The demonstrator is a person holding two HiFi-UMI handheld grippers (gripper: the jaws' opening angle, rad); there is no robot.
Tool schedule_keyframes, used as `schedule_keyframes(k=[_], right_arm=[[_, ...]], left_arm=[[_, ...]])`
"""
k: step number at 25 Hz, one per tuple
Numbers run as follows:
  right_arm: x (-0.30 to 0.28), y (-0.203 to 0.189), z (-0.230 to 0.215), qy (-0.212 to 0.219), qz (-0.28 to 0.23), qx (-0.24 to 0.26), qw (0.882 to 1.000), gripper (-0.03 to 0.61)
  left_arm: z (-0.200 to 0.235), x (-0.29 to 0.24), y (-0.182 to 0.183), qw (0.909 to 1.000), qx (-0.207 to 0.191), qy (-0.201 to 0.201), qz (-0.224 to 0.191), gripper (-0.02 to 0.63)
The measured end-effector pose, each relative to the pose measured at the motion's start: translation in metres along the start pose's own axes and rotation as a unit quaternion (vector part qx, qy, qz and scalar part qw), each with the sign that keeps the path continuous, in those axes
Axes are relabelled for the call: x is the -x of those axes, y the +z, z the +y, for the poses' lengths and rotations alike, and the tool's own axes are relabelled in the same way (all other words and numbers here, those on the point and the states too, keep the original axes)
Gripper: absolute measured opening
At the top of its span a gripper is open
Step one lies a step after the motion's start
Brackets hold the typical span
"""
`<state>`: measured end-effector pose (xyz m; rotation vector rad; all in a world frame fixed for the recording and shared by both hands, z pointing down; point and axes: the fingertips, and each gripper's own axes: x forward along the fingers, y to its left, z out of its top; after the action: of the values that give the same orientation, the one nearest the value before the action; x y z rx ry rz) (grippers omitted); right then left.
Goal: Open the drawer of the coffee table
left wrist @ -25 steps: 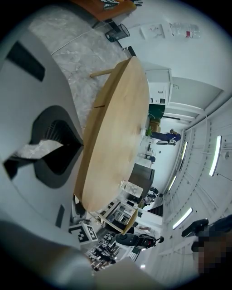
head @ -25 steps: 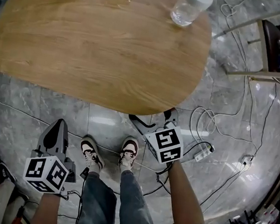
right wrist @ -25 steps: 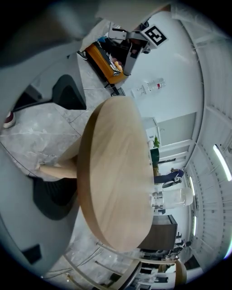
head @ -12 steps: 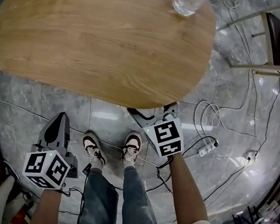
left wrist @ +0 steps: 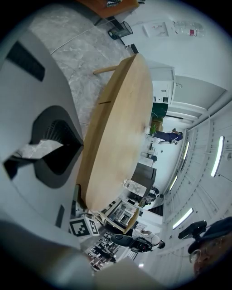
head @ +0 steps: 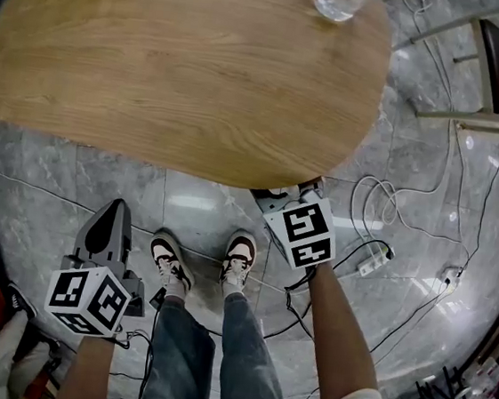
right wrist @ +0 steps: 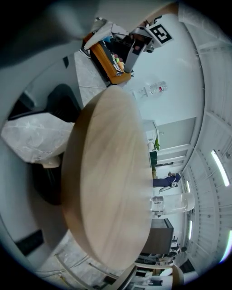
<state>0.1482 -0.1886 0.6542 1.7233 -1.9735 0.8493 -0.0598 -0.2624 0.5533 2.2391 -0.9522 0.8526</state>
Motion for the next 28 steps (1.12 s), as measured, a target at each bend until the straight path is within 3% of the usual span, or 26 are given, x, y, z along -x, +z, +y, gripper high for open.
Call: schedule_keyframes(k=[3,9,28], right_arm=[[0.001,0.001,-0.006,-0.013,-0.005,-0.006,1.0,0.241],[-0.001,0.0,-0.007,-0.01,-0.004,-0.006,1.0,0.236],[0.007,-0.003,-0.005,0.035,0.019,0.07,0.997,0.158]], left_arm=[[0.002,-0.001,0.002,1.0,0.005,0.001,-0.003,-0.009],[0.004,-0.006,0.006,1.0,0.001,0.002,-0.009,-0.009],[-0.001,-0.013,-0.004,0.9999,0.012,-0.004,0.001,-0.009]])
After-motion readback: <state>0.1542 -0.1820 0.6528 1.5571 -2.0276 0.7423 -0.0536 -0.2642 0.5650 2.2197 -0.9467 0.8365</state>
